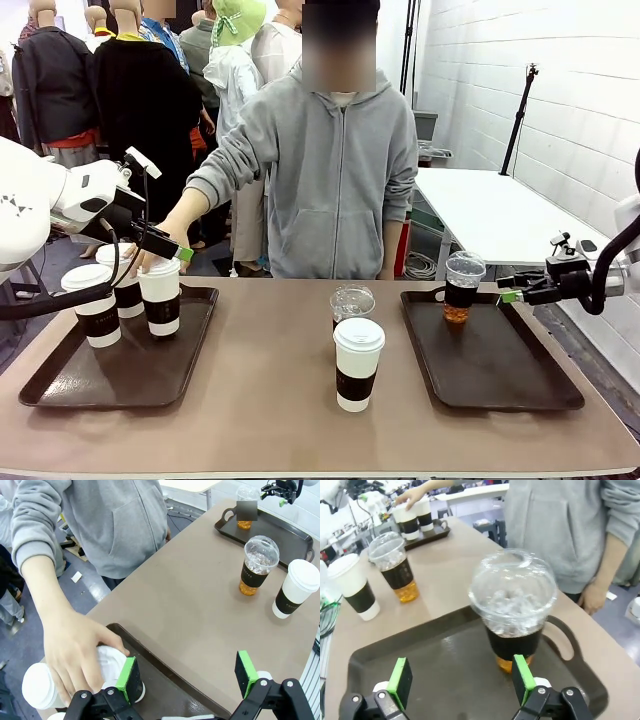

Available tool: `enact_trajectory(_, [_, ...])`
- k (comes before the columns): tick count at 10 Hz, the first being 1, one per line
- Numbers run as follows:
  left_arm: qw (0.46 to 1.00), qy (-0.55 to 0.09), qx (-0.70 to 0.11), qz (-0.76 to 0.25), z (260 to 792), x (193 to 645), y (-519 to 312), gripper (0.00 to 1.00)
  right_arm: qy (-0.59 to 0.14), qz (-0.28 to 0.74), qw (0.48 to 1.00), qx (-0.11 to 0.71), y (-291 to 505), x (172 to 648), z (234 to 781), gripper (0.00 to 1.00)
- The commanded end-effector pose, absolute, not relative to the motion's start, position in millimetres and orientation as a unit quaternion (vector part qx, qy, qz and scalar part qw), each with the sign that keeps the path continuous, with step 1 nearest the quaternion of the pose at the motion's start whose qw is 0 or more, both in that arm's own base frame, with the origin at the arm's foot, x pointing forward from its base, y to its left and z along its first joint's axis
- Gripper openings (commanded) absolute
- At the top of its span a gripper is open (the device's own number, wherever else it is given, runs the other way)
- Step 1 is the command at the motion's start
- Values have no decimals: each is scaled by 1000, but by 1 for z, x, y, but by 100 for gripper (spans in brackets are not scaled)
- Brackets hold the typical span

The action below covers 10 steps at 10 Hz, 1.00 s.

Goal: Distribute the coffee onto the tray.
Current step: Pick up another iced Americano from the middle of the table and place it on the right Handle tray.

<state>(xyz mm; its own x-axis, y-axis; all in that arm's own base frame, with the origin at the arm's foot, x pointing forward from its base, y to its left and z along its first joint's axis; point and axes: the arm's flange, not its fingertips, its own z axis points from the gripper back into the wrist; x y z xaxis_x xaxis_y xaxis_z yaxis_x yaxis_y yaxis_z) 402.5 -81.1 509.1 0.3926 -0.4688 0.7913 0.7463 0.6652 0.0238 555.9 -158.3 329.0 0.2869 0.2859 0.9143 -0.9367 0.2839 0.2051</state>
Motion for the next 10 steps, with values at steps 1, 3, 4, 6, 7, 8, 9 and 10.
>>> enact_trajectory(1, [817, -405, -173, -371, 507, 403, -79, 100, -371, 461, 708, 386, -142, 537, 343, 100])
enact_trajectory(3, [817, -405, -173, -371, 507, 403, -79, 100, -354, 476, 713, 374, -131, 532, 352, 100])
enact_trajectory(4, [817, -405, -173, -371, 507, 403, -79, 100, -347, 480, 713, 375, -128, 526, 355, 100])
enact_trajectory(6, [817, -405, -173, -371, 507, 403, -79, 100, -342, 499, 700, 379, -122, 518, 359, 100])
enact_trajectory(7, [817, -405, -173, -371, 507, 403, -79, 100, -340, 508, 693, 383, -119, 516, 360, 100])
enact_trajectory(8, [817, -405, -173, -371, 507, 403, -79, 100, -340, 514, 686, 388, -115, 513, 359, 100])
enact_trajectory(9, [817, -405, -173, -371, 507, 403, -79, 100, -342, 522, 681, 384, -110, 508, 358, 100])
enact_trajectory(10, [817, -405, -173, -371, 507, 403, -79, 100, -342, 527, 678, 383, -104, 506, 357, 100])
